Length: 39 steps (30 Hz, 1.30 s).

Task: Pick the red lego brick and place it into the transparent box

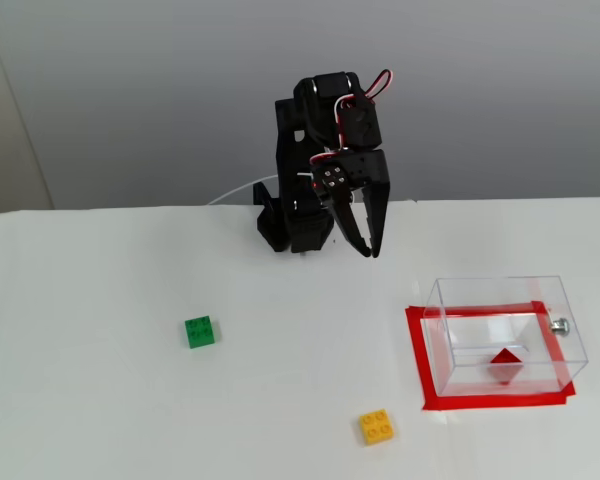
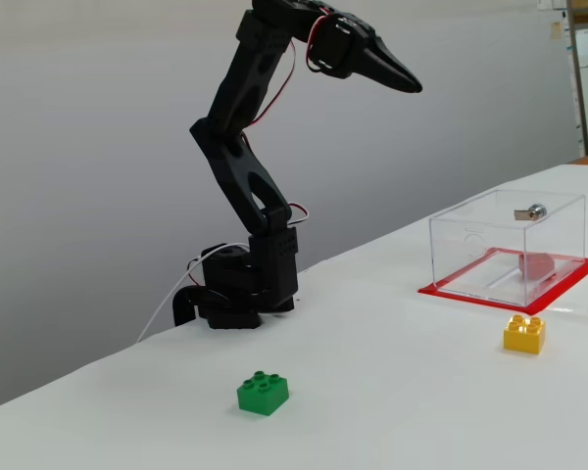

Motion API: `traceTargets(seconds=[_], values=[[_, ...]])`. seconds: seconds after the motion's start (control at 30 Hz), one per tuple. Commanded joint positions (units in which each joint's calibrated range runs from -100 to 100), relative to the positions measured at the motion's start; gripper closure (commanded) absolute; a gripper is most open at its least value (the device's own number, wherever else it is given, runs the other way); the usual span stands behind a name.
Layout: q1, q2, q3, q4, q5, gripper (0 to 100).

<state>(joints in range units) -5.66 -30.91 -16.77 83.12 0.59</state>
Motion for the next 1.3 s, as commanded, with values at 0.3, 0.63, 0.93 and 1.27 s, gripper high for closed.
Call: traceTargets(seconds=[0.3, 0.63, 0.93, 1.27], values=[[8.07, -19.96, 34.31, -7.58, -0.17, 99], [7.84, -37.36, 57.55, -12.88, 0.04, 99], [8.07, -48.3, 72.01, -17.06, 0.2, 99], [8.14, -63.41, 88.74, -21.33, 0.3, 99]])
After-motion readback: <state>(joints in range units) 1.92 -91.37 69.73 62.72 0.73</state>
